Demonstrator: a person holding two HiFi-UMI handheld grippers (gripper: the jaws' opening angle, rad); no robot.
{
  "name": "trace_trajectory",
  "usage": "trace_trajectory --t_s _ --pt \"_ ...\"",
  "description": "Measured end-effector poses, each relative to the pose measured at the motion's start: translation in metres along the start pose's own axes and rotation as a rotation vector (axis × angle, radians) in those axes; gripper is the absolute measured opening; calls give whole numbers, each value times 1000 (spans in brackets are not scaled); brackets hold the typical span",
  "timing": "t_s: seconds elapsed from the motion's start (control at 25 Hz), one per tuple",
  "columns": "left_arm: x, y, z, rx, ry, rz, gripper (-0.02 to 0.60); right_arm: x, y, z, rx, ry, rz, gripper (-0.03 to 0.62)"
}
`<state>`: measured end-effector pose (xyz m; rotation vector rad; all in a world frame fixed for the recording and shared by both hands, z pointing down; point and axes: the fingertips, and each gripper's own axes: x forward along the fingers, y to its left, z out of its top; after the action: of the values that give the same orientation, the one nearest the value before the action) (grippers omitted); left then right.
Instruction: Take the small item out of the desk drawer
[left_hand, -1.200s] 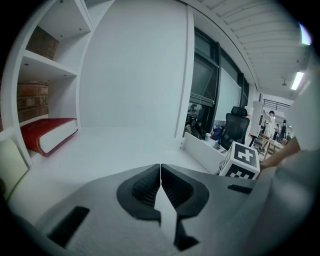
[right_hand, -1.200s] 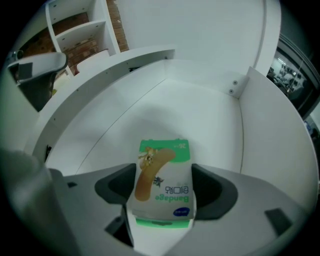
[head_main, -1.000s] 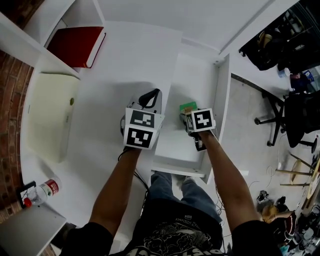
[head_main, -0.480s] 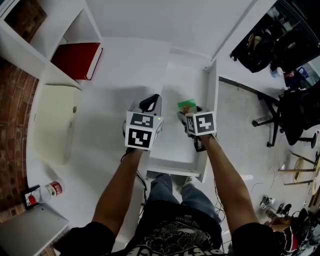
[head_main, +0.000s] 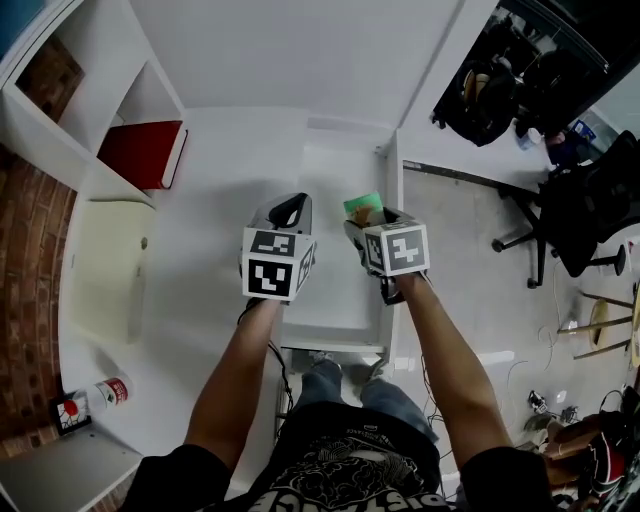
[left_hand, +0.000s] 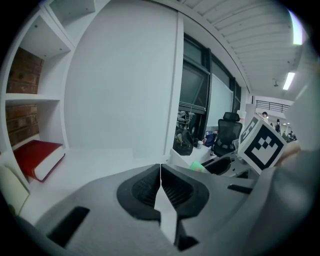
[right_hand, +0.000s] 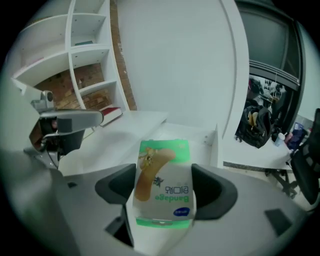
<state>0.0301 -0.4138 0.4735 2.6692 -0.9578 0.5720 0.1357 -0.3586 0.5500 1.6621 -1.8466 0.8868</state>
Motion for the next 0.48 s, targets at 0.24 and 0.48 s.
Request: trace_trajectory --t_s 0.24,0.48 --pt "3 -30 24 42 -26 -34 9 -38 -21 17 28 -94 -19 348" --pt "6 -70 41 68 -42 -79 8 -82 -50 24 37 -160 -82 348"
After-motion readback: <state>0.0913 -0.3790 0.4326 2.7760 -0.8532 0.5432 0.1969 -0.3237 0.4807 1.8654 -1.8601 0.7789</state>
